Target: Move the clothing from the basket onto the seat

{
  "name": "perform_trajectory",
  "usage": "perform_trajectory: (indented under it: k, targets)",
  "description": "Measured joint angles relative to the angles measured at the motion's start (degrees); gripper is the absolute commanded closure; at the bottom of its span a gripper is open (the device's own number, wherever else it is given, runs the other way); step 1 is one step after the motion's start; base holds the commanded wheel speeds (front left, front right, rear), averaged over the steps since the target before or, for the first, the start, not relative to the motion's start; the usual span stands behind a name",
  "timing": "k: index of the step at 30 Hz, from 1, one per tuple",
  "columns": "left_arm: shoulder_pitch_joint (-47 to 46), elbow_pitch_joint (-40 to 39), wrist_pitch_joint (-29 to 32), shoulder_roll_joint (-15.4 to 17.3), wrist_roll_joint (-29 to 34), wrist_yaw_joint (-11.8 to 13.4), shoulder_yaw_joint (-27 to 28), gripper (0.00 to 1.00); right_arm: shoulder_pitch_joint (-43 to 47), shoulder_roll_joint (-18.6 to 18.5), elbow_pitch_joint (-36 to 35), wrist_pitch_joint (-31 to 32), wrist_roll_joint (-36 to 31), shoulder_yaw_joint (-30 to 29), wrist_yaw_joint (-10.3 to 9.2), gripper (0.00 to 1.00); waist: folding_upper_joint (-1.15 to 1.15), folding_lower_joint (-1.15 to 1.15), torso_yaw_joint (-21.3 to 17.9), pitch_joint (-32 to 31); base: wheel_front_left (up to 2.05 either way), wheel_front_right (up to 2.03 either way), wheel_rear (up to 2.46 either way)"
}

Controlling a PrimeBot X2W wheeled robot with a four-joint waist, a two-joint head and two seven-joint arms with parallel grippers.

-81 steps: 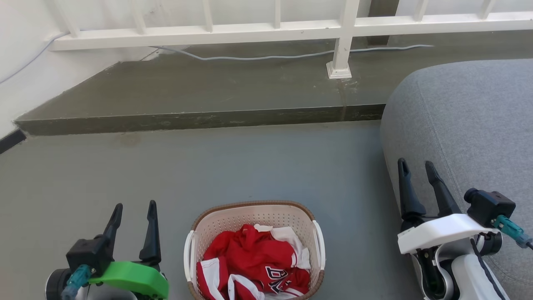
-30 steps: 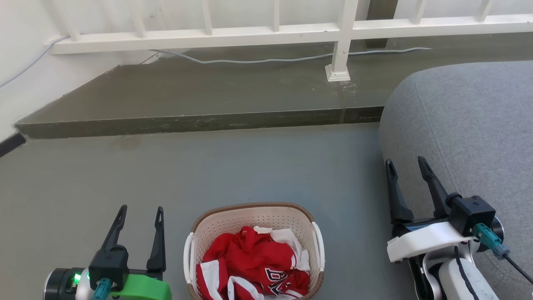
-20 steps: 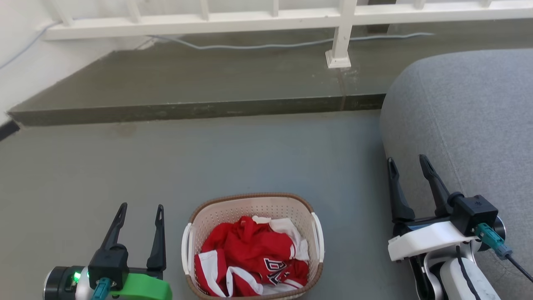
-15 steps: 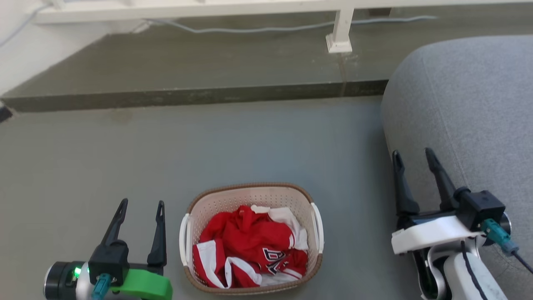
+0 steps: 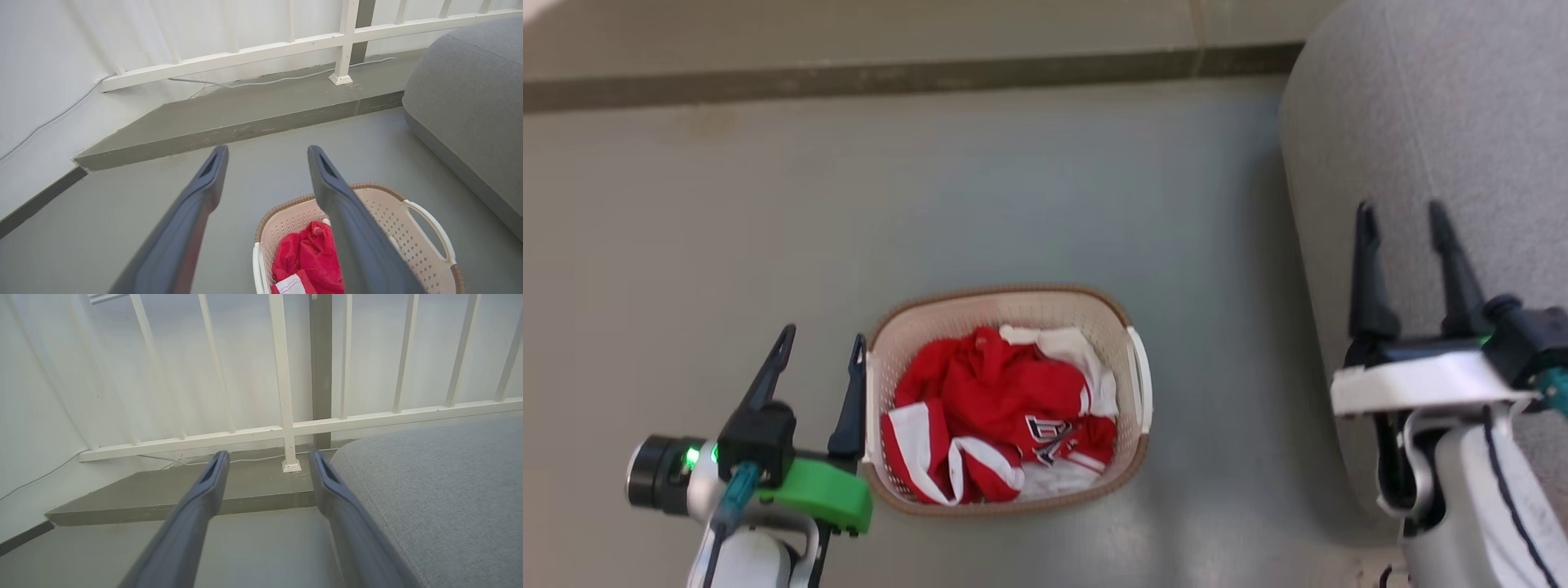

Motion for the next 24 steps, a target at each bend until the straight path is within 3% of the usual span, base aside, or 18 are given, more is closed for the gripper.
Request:
perform_trajectory:
  k: [24]
  targets:
    - [-18.7,14.6,4.5,-1.0,4.3,-4.4,-6.5,0.0,-15.7,-0.3,-4.7,-0.2,1.2,-1.9,-0.49,0.0,0.0,0.01,-3.1,19.5,0.0,0.0,0.0]
